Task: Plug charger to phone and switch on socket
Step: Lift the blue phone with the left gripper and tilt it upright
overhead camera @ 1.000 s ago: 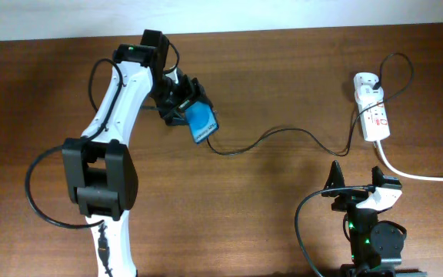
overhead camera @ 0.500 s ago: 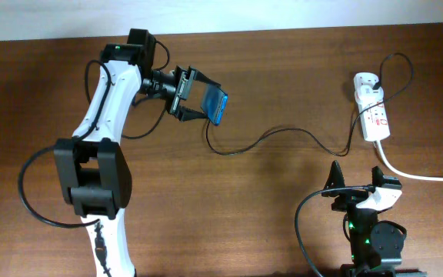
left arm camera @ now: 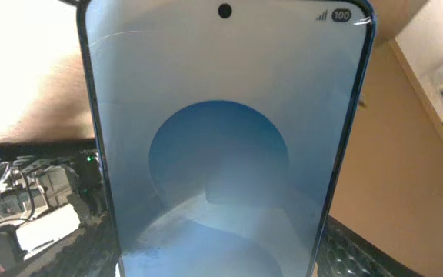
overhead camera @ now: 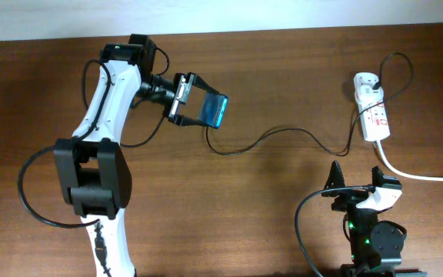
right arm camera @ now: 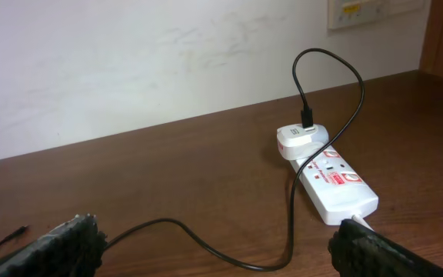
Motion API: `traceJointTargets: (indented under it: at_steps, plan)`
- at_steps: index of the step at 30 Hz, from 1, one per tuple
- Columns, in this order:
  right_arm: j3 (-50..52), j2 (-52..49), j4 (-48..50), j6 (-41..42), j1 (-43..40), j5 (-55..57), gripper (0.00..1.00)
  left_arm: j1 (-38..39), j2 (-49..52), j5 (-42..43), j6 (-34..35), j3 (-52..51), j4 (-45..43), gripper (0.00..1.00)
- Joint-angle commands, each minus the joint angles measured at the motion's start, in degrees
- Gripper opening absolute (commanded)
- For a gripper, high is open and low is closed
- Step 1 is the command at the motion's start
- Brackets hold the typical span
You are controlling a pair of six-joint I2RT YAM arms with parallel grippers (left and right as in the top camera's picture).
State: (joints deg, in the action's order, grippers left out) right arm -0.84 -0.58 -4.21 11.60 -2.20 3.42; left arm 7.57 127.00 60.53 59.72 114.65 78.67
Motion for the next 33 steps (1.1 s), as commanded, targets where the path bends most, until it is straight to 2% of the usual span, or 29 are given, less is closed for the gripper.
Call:
traceJointTargets:
  at_steps: [1, 19, 25, 33]
  plan:
    - [0.52, 0.37, -0.15, -0.04, 0.35, -0.15, 0.98, -0.24, -0.46, -1.68, 2.4, 1.33, 0.09, 0.0]
    - [0.52, 0.37, -0.15, -0.04, 0.35, -0.15, 0.98, -0.24, -0.46, -2.12, 3.26, 1.33, 0.31, 0.0]
    - [0.52, 0.37, -0.15, -0.04, 0.35, -0.15, 0.99, -0.24, -0.48, -5.25, 3.21, 1.33, 3.54, 0.0]
    - [0.52, 0.37, -0.15, -0.04, 0.35, -0.15, 0.98, -0.24, -0.48, -4.46, 3.21, 1.33, 4.57, 0.0]
